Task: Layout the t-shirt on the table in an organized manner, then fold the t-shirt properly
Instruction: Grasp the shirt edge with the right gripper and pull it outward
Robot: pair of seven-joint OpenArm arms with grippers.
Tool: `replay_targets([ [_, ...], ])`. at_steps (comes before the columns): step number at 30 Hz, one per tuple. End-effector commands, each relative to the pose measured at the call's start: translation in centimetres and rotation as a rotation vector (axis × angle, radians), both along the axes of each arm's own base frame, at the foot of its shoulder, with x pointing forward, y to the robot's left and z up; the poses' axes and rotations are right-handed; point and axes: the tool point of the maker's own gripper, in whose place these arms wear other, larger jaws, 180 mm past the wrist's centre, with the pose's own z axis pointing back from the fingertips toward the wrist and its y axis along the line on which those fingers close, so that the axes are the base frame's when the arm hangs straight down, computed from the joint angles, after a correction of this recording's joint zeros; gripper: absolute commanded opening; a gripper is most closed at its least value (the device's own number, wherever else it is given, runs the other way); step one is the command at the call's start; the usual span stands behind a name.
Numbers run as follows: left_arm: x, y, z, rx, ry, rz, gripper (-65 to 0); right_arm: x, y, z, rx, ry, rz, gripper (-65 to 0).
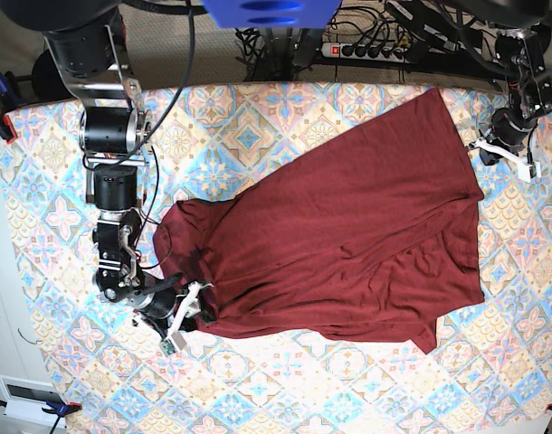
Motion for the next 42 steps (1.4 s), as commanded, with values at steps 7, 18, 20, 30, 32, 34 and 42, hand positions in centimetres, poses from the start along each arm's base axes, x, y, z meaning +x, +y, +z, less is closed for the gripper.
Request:
replay_targets([
  [7,-0.8,-0.1,-0.5,0.001,0.054,-0.018,-65.0,-3.8,-7.9,3.1,-0.246,-0.122,-0.032,-37.8],
  [18,0.3,-1.2,-0.5,-0.009,0.044,-0.048,-65.0,-12.7,-8.8,-3.8,-0.338,0.033,0.027,-37.8],
  [20,0.3,-1.2,-0.5,-0.009,0.044,-0.048,-65.0,-13.4,-8.7,-4.5,-0.338,0.052,0.033,-37.8],
  [30,0.3,-1.2,-0.5,-0.009,0.044,-0.048,-65.0,-15.0,-8.4,-8.1,-0.294,0.158,0.024,-37.6],
  [32,0.3,-1.2,-0.5,-0.009,0.044,-0.048,-65.0,-15.2,-7.2,-8.7,-0.236,0.167,0.020,-37.6],
  [34,0.3,-1.2,-0.5,-0.009,0.044,-0.048,-65.0,-15.3,-6.7,-9.1,-0.199,0.175,0.015,-37.5],
  [42,0.3,-1.2,-0.5,-0.009,0.044,-0.048,-65.0,-14.1,-4.9,-9.0,-0.154,0.169,0.015,-37.5],
])
